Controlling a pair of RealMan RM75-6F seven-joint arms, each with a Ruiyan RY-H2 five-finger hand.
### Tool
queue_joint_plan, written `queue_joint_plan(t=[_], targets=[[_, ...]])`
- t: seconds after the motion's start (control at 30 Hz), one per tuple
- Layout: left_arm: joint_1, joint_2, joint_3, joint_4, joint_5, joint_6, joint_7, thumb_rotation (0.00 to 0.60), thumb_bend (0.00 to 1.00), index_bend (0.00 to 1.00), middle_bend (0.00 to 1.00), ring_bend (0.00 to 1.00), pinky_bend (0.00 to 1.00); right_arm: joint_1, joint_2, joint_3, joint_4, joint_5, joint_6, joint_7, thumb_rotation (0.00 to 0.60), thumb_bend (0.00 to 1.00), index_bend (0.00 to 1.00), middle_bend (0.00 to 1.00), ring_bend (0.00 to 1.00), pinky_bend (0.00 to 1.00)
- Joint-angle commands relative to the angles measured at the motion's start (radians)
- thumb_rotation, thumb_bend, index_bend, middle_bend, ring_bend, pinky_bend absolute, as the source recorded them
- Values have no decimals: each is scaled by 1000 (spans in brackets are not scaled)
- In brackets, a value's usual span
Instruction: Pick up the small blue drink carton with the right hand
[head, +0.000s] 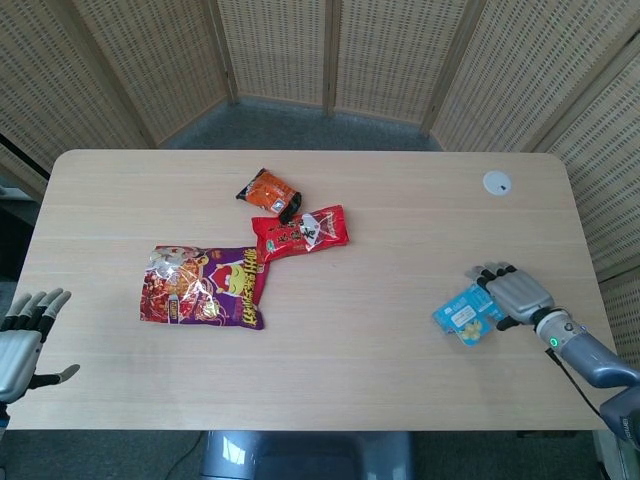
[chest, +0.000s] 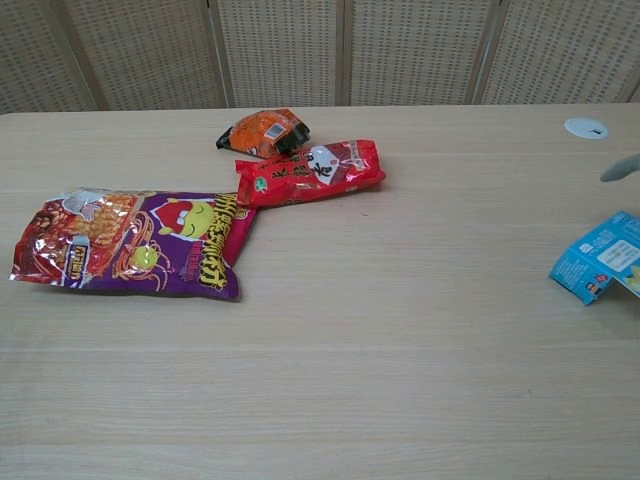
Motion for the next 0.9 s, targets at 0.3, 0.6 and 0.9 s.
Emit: queue_joint_plan(t=[0.3,0.6,0.9], targets=[[0,-4,-1,6,-10,-5,7,600,0,51,0,0,0,-3,-61,-75,141,-125,-6,61,563,38,0,0,0,0],[1,-7,-2,5,-15,-4,14,600,0,52,0,0,0,-27,-105,-42,196,-158,130,52,600,0,0,0,0,0],[4,-3,1,2,-7,3,8,600,0,51,0,0,0,-40,-161,-74,249,-227,192,58,600,0,0,0,0,0]])
